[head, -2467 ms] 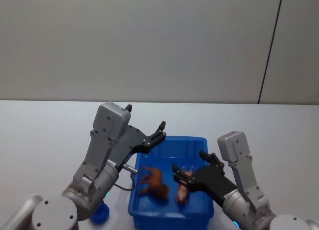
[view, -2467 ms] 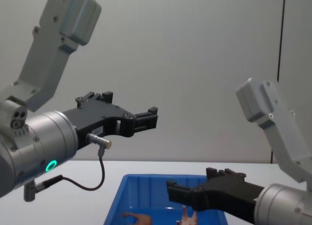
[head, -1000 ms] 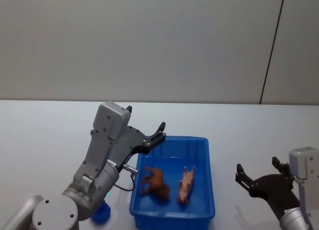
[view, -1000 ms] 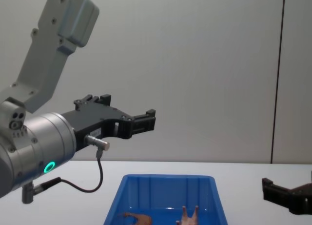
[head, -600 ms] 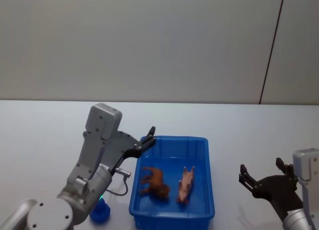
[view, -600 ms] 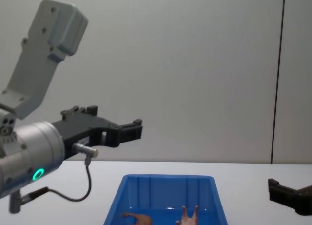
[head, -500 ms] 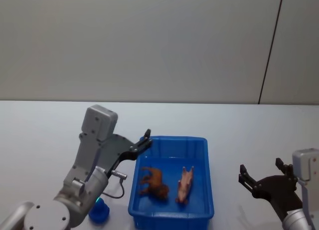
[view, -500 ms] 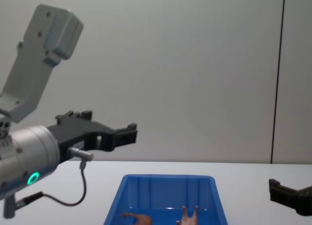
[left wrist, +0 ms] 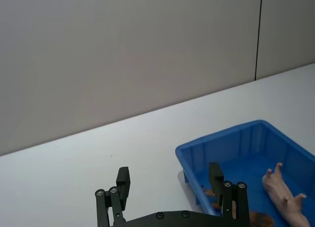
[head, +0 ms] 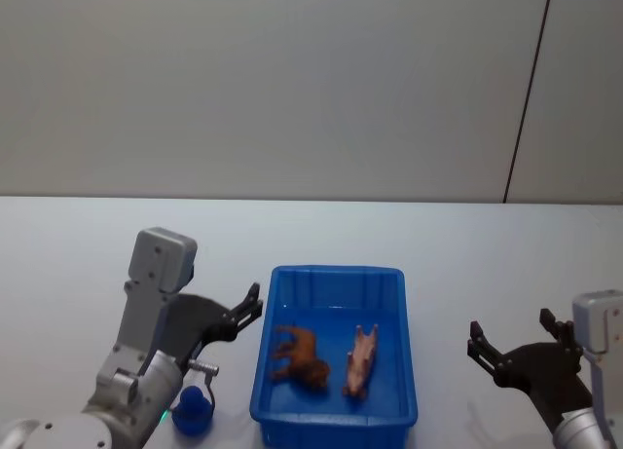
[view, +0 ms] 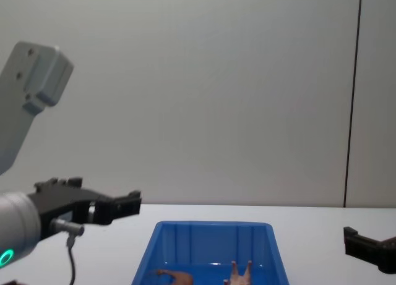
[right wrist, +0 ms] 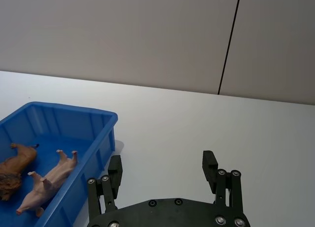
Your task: Pick up the two dolls from the table and place them into the box.
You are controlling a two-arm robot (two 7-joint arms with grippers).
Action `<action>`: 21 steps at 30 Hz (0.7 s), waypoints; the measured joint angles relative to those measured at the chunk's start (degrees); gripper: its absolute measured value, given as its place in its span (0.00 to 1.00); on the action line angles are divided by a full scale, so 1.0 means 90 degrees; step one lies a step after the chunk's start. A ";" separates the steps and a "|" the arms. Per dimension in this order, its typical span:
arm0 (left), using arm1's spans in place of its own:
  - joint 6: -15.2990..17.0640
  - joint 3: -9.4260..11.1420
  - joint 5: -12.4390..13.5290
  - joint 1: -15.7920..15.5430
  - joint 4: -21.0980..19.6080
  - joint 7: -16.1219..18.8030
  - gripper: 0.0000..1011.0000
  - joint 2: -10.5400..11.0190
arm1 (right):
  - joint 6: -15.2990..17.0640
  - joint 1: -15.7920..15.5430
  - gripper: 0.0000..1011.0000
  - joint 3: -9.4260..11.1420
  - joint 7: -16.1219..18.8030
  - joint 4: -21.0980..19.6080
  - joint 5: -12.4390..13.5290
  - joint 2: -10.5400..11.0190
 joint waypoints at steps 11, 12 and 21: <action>0.0278 -0.0088 -0.0412 0.0334 -0.0099 0.0270 0.99 0.0172 | 0.0001 -0.0007 0.99 0.0004 -0.0008 -0.0007 0.0002 0.0007; 0.0278 -0.0088 -0.0412 0.0334 -0.0099 0.0270 0.99 0.0172 | 0.0000 -0.0007 0.99 0.0003 -0.0008 -0.0008 0.0002 0.0007; 0.0391 -0.0131 -0.0676 0.0560 -0.0120 0.0382 0.99 0.0254 | 0.0000 -0.0010 0.99 0.0003 -0.0012 -0.0010 0.0002 0.0008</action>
